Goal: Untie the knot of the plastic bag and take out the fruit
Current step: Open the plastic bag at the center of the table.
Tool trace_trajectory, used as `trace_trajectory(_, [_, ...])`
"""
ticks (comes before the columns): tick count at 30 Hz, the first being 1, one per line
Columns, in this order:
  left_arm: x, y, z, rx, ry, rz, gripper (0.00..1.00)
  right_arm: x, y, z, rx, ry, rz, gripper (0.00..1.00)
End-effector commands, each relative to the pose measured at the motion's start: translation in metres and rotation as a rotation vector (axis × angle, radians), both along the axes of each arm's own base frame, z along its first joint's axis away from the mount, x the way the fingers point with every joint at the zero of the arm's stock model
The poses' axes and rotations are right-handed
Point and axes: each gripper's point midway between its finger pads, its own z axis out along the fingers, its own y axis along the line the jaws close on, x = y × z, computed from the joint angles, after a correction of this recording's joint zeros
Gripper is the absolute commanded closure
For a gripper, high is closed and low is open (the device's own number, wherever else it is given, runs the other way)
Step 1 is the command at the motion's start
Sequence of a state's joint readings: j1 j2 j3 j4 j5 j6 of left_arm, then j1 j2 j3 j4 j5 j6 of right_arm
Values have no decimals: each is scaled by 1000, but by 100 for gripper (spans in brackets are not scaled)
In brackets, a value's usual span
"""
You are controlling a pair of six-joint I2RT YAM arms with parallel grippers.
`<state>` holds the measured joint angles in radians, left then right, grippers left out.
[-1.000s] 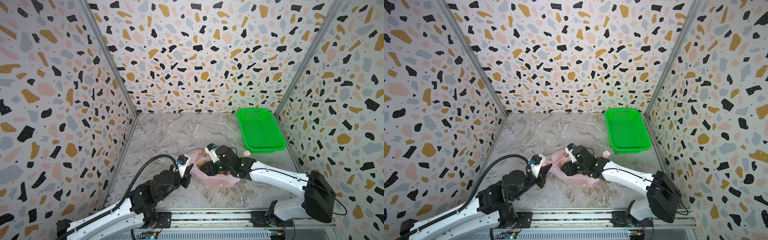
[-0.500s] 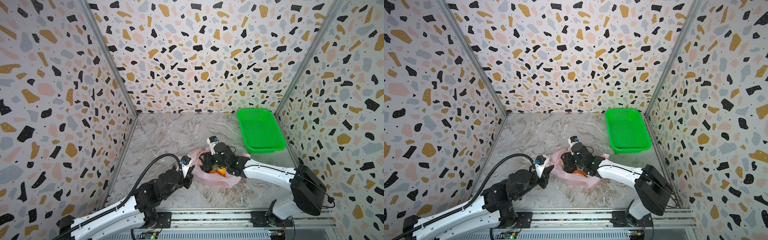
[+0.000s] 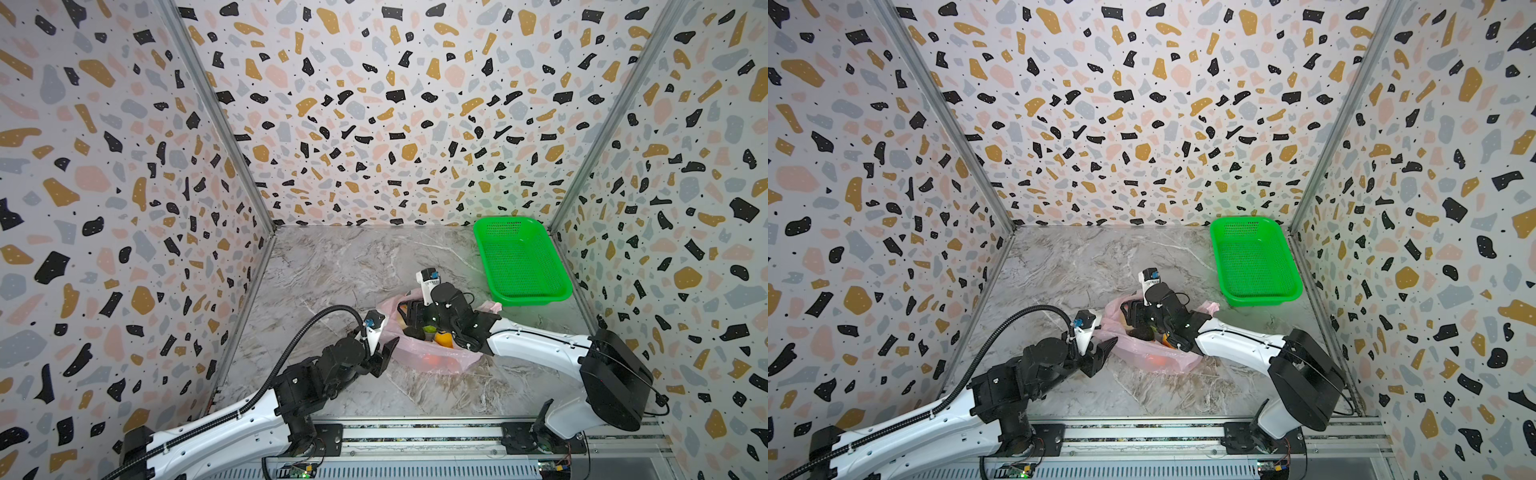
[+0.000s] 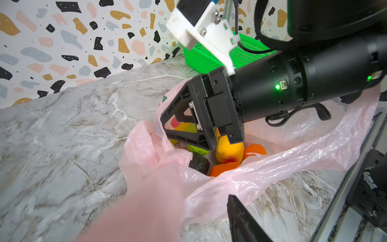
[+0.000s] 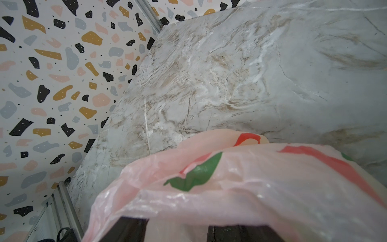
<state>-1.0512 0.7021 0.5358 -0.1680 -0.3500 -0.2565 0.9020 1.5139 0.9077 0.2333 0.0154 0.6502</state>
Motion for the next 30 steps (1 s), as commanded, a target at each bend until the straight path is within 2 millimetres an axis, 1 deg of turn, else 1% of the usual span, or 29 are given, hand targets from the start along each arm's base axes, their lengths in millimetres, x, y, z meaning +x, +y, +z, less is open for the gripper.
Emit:
trace_trajectory(1, [13, 4, 26, -97, -30, 103, 43, -6, 6, 0, 12, 0, 12, 35])
trace_trajectory(4, [20, 16, 26, -130, -30, 196, 42, -12, 8, -2, 9, 2, 24, 35])
trace_trajectory(6, [22, 21, 26, -164, -33, 228, 40, -14, 8, -4, 7, 5, 27, 35])
trace_trajectory(8, [22, 21, 28, -208, -32, 238, 38, -15, 8, -3, 8, 3, 28, 35])
trace_trajectory(10, [21, 20, 30, -247, -33, 233, 39, -15, 8, -2, 10, 1, 29, 35])
trace_trajectory(14, [21, 14, 29, -258, -27, 214, 55, -14, 7, -1, 10, -3, 20, 35])
trace_trajectory(20, [12, 2, 14, -221, 33, 137, 75, -6, 5, 3, 8, -21, 0, 36])
trace_trajectory(23, [8, 1, 13, -221, 48, 116, 74, -1, 1, 3, 6, -25, -17, 36])
trace_trajectory(24, [8, 1, 13, -222, 48, 113, 72, 0, 0, 3, 5, -25, -22, 36])
trace_trajectory(28, [4, 1, 11, -223, 54, 95, 58, 4, -2, 2, 4, -30, -36, 36])
trace_trajectory(30, [2, -1, 7, -213, 66, 80, 58, 7, -4, 4, 3, -39, -48, 36])
